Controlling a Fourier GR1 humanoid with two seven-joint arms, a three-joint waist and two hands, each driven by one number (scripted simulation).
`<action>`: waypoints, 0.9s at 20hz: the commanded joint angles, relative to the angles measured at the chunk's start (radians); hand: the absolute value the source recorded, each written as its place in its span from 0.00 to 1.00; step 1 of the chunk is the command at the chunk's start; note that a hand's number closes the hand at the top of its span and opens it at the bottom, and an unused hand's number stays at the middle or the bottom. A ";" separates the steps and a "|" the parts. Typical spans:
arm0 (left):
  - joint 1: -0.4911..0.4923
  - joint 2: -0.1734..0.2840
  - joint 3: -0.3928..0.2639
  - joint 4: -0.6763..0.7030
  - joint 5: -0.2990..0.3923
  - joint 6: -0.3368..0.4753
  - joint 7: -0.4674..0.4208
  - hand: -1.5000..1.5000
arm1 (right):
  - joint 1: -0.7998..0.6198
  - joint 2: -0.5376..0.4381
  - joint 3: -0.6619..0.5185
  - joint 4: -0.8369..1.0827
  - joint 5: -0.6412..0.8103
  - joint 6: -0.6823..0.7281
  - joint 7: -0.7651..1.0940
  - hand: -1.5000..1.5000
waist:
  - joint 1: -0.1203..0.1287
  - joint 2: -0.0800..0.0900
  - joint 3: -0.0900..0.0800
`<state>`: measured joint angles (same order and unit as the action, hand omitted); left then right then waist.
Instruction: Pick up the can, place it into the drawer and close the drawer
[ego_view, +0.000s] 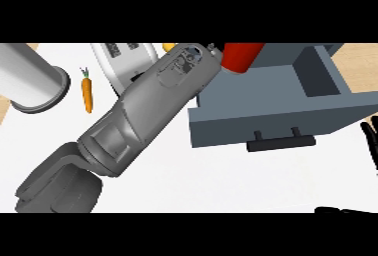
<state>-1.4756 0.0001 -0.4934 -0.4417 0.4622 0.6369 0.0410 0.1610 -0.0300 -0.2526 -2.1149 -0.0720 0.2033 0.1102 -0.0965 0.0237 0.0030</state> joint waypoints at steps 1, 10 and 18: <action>-0.042 0.000 -0.032 0.055 0.018 0.007 -0.003 1.00 | -0.063 0.010 0.024 0.035 0.038 -0.030 0.001 0.00 | -0.007 0.006 0.000; 0.053 0.000 -0.115 0.073 0.041 0.050 -0.087 0.00 | -0.039 -0.011 0.014 -0.004 -0.003 0.000 0.026 0.00 | -0.027 0.007 0.000; 0.047 0.000 -0.139 0.094 0.070 0.112 -0.095 0.00 | -0.058 -0.025 0.008 -0.026 -0.005 -0.009 0.063 0.00 | -0.025 0.004 -0.001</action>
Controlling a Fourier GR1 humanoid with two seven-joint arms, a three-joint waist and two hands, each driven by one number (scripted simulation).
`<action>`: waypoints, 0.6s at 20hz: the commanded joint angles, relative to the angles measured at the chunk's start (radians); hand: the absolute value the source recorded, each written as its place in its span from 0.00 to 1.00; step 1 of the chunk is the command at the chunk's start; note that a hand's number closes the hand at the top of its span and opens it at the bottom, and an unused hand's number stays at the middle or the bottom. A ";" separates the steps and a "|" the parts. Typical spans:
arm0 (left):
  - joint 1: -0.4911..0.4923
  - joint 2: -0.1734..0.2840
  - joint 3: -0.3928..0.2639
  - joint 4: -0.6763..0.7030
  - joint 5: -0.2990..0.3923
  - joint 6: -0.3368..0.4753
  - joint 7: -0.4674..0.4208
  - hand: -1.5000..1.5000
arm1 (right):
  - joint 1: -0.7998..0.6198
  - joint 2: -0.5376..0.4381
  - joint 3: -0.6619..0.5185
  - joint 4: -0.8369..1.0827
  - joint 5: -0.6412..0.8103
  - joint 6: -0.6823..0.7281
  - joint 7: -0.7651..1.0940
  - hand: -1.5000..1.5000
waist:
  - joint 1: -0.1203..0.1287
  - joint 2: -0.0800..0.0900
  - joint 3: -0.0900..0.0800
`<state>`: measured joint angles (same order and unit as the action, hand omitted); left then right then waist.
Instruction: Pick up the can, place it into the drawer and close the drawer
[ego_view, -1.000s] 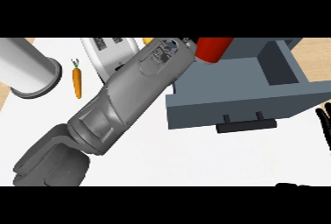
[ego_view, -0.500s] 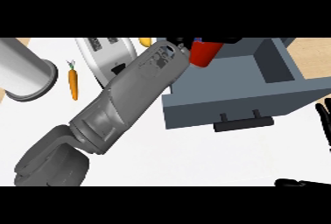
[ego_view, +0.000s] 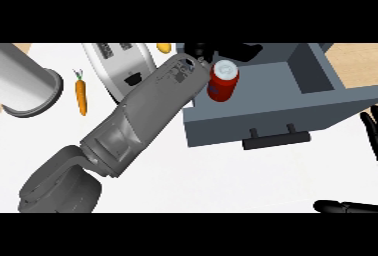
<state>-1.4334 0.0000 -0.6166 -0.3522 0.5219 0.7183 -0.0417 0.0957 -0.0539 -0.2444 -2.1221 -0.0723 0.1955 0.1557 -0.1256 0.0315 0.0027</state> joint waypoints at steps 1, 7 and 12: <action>0.009 0.000 -0.010 0.015 0.018 0.032 -0.025 0.00 | 0.028 0.018 0.028 -0.005 0.018 0.011 -0.031 0.00 | -0.014 0.004 0.000; 0.029 0.000 0.000 0.009 0.058 0.032 -0.066 0.00 | 0.014 -0.009 -0.002 -0.033 0.014 0.001 0.001 0.00 | 0.008 0.000 -0.001; -0.008 0.000 0.019 -0.011 0.104 0.060 -0.033 0.00 | -0.012 -0.081 -0.007 -0.084 0.158 0.003 -0.073 0.00 | 0.010 -0.003 -0.001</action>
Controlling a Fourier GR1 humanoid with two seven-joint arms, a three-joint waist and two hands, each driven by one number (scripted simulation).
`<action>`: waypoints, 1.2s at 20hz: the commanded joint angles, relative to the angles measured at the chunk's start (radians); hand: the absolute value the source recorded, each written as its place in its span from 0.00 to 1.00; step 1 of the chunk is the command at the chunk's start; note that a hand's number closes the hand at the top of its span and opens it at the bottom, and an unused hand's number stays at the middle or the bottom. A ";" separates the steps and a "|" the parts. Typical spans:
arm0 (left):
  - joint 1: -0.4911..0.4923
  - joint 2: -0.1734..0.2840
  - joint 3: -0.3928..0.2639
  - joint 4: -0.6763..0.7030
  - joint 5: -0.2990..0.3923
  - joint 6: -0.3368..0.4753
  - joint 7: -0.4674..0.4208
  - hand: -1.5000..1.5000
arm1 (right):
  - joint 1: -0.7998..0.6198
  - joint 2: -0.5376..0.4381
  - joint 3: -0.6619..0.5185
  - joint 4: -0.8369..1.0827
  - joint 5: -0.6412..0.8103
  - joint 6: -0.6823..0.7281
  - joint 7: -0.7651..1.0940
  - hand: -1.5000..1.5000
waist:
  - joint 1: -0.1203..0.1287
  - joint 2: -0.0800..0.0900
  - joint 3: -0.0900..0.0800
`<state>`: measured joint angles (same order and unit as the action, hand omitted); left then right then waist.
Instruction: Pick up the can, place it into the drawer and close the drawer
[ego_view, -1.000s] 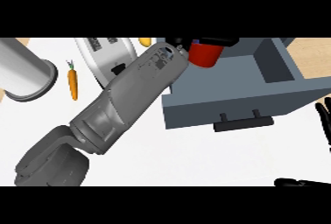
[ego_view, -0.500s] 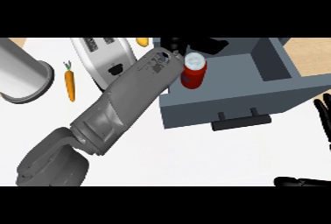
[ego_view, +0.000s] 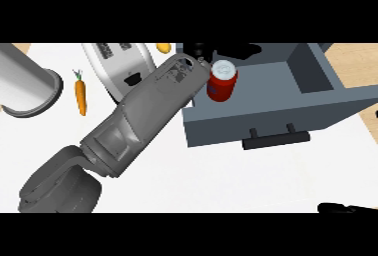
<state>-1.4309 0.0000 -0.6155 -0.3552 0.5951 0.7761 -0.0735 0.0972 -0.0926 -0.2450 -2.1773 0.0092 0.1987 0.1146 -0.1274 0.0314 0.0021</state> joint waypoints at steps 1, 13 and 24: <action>0.007 0.000 0.023 -0.001 0.038 -0.015 -0.024 0.00 | 0.022 -0.030 0.028 -0.053 0.102 0.011 -0.049 0.00 | 0.003 0.000 -0.001; -0.025 0.000 0.018 -0.074 0.123 0.059 -0.052 0.00 | -0.062 -0.136 0.136 -0.031 0.441 -0.009 -0.112 0.00 | 0.044 -0.010 -0.001; 0.004 0.001 0.018 -0.097 0.097 0.052 -0.038 0.00 | -0.161 -0.161 0.319 0.265 0.882 -0.142 -0.143 0.00 | 0.135 -0.027 -0.002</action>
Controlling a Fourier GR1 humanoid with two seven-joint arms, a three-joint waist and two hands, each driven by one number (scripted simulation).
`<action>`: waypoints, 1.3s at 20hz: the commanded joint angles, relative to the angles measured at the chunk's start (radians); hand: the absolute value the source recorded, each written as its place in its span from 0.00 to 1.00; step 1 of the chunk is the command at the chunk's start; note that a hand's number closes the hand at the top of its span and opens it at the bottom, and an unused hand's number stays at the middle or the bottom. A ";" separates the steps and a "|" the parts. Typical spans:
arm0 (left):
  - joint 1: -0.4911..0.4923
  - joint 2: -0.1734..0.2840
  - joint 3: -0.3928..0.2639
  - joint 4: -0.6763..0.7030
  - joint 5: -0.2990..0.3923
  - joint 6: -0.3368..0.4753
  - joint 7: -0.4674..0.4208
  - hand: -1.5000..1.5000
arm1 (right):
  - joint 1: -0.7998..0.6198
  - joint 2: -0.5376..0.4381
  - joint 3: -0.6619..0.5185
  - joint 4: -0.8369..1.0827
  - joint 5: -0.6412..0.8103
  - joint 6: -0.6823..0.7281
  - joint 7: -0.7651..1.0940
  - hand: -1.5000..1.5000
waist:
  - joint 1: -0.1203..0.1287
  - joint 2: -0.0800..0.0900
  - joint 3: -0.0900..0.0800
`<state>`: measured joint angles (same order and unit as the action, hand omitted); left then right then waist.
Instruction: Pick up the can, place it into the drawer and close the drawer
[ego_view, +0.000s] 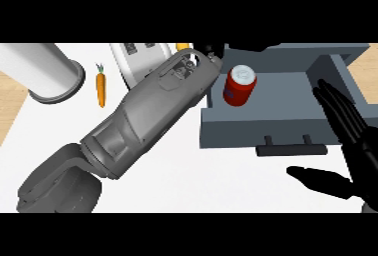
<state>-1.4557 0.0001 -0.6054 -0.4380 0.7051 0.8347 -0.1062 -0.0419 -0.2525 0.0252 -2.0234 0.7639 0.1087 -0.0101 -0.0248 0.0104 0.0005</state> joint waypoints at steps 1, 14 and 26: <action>-0.013 0.000 0.018 -0.008 -0.005 0.012 0.018 0.00 | -0.008 -0.004 0.075 0.141 0.176 -0.075 -0.037 0.00 | 0.020 -0.004 0.000; 0.121 0.222 -0.018 -0.282 -0.095 -0.033 0.207 0.00 | -0.164 0.087 0.014 0.623 0.288 -0.372 -0.099 0.00 | 0.059 -0.016 0.000; 0.255 0.358 -0.019 -0.495 -0.120 -0.061 0.288 0.00 | -0.426 0.136 -0.041 1.027 0.439 -0.556 -0.064 0.00 | 0.089 -0.006 0.000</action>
<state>-1.2516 0.3269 -0.6252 -0.8781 0.5907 0.7818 0.1701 -0.4267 -0.1751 -0.0159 -1.1607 1.1682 -0.3950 -0.1060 0.0512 -0.0209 -0.0231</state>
